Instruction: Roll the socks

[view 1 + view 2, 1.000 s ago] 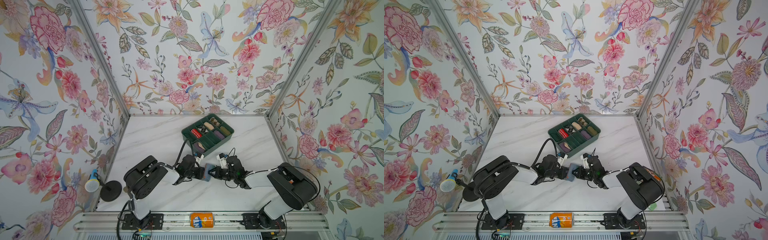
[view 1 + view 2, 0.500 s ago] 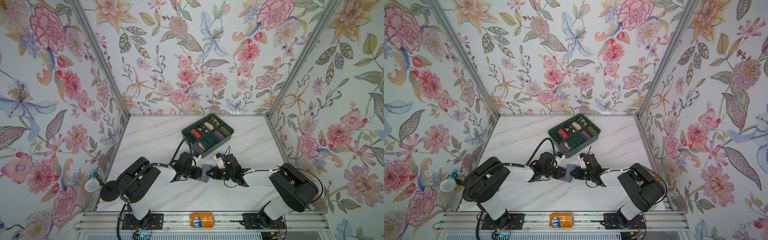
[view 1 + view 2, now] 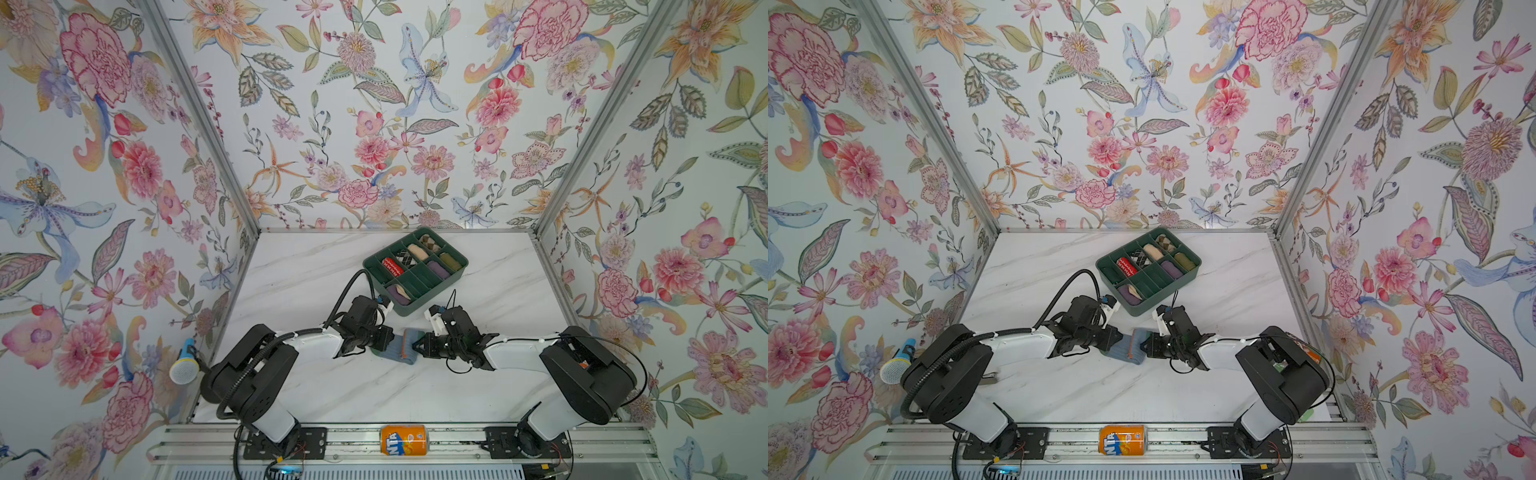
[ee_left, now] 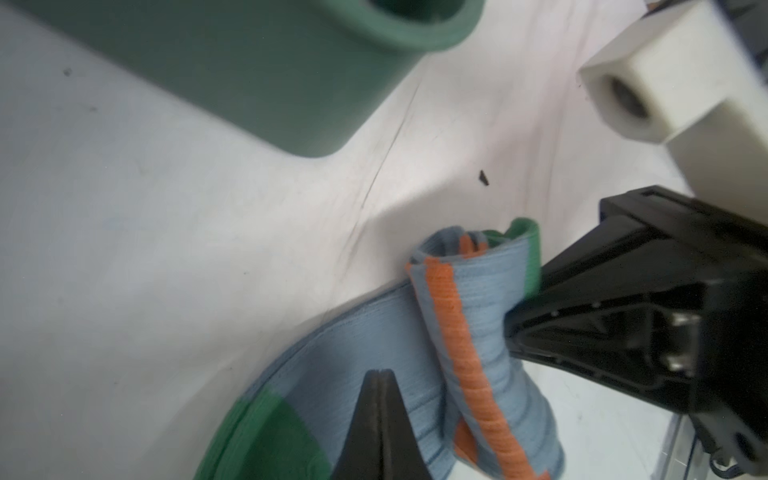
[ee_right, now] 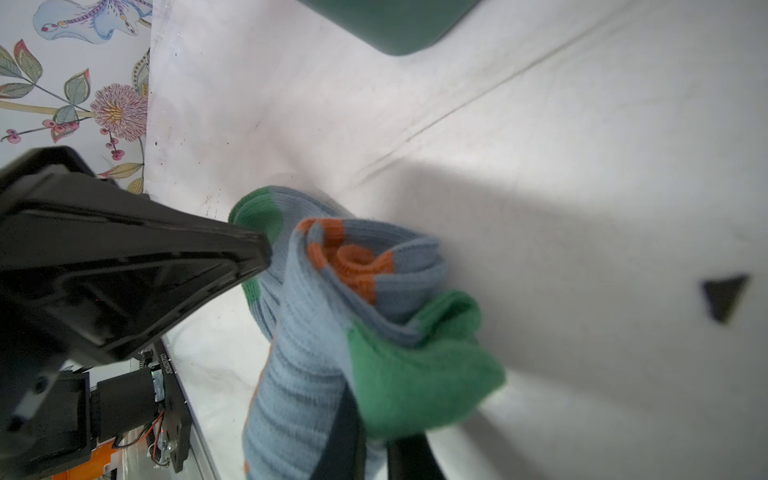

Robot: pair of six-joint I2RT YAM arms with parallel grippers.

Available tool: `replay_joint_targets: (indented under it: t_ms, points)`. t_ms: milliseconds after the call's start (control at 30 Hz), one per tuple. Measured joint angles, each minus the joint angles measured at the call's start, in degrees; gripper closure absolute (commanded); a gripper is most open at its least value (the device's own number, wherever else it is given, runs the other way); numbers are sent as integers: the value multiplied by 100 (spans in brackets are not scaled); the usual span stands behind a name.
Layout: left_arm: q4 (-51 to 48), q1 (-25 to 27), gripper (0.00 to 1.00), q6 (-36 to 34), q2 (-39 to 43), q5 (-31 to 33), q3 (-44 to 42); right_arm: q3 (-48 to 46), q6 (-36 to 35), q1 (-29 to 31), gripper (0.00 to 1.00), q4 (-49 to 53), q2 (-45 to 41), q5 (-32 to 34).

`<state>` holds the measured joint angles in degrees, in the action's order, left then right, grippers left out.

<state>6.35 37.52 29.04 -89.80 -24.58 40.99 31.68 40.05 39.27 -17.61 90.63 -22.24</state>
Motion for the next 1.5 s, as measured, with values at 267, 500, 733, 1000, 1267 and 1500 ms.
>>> replay_joint_targets:
  t_ms: [267,500,733,1000,1267,1500]
  points:
    - [28,479,100,-13,269,-138,125,68,-22,4,100,74,33,17]
    - [20,866,100,-15,-164,-374,225,90,-24,4,100,114,37,17]
    - [-286,874,100,-142,-387,-216,428,118,-31,4,100,162,35,17]
    - [-330,820,100,-227,-516,-50,485,146,-70,4,100,197,52,11]
    - [-153,605,100,-278,-643,-92,411,251,-87,4,97,192,166,-9]
    - [313,435,100,-289,-765,-420,216,273,-81,-4,74,195,186,-48]
